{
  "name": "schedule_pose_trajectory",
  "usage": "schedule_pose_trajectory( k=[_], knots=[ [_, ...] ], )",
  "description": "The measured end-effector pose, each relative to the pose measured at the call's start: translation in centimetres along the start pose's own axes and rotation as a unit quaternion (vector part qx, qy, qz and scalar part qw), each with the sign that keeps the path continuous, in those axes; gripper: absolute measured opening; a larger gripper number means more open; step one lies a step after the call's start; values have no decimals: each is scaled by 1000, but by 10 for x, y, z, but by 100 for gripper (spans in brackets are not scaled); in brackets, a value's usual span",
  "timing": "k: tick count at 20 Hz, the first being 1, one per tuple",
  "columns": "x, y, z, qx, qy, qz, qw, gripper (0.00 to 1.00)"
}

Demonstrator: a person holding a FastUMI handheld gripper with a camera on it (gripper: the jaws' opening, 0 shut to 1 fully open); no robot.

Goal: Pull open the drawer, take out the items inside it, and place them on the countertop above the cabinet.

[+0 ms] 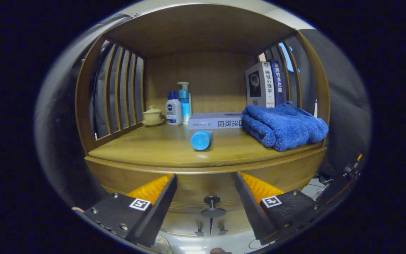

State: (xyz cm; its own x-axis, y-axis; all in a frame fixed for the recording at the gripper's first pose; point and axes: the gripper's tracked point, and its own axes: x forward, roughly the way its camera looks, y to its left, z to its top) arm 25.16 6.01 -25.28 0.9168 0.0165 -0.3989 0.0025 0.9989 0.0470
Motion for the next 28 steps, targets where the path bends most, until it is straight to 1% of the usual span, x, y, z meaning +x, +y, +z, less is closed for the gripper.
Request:
schedule_pose_trajectory(
  k=[9, 11, 12, 14, 18, 22, 25, 28],
  knots=[
    [2, 0, 3, -1, -21, 4, 1000, 99],
    [1, -3, 3, -1, -19, -6, 1000, 99],
    [-2, -7, 5, -13, -20, -14, 1000, 99],
    [-11, -8, 19, -35, -38, -18, 998, 99],
    [-47, -13, 67, -43, -89, -15, 995, 99],
    [-96, -31, 123, -49, -138, -26, 989, 99],
    [-134, -43, 153, -57, -165, -36, 984, 99],
    [-164, -48, 170, -51, -182, -35, 981, 99]
  ],
)
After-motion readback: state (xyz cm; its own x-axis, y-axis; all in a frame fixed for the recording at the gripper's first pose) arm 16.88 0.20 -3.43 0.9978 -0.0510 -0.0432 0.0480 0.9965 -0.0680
